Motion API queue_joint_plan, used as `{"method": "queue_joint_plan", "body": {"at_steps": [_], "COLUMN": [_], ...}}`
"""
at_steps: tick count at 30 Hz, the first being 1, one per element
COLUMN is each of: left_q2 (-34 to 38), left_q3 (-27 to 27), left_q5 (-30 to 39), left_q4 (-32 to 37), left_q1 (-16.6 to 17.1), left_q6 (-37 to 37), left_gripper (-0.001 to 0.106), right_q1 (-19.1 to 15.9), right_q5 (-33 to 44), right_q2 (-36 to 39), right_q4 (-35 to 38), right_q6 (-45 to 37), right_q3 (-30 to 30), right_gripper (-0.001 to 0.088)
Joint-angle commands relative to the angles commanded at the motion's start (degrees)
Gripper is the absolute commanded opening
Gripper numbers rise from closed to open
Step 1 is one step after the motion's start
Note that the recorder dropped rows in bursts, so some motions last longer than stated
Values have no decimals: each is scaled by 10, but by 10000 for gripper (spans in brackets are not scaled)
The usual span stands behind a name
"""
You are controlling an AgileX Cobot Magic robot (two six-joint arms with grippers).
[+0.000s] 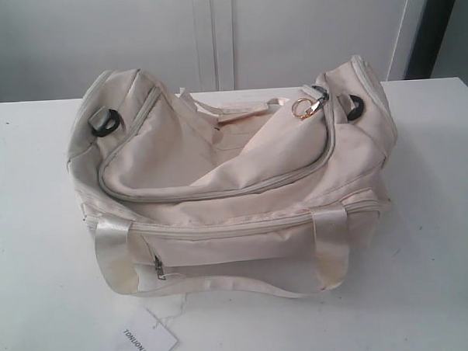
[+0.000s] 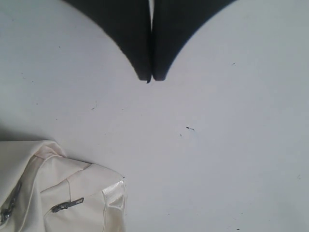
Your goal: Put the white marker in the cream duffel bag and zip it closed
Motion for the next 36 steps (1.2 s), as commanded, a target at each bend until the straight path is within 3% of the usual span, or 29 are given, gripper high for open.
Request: {"method": "queue_joint_plan", "body": {"at_steps": [5, 14, 30, 36], "left_q2": [0, 0, 0, 0], "left_q3": [0, 0, 0, 0], "left_q5": [0, 0, 0, 0], "left_q4": [0, 0, 0, 0], "left_q1": [0, 0, 0, 0], "left_q6": [0, 0, 0, 0], "left_gripper": [0, 0, 0, 0], "right_q1": [0, -2, -106, -108], "right_q5": [0, 0, 0, 0], "right_q2": [0, 0, 0, 0], "right_q4": [-4, -6, -6, -6], "right_q6": [61, 64, 64, 64], "right_q3": [0, 0, 0, 0], "right_gripper": [0, 0, 0, 0]}}
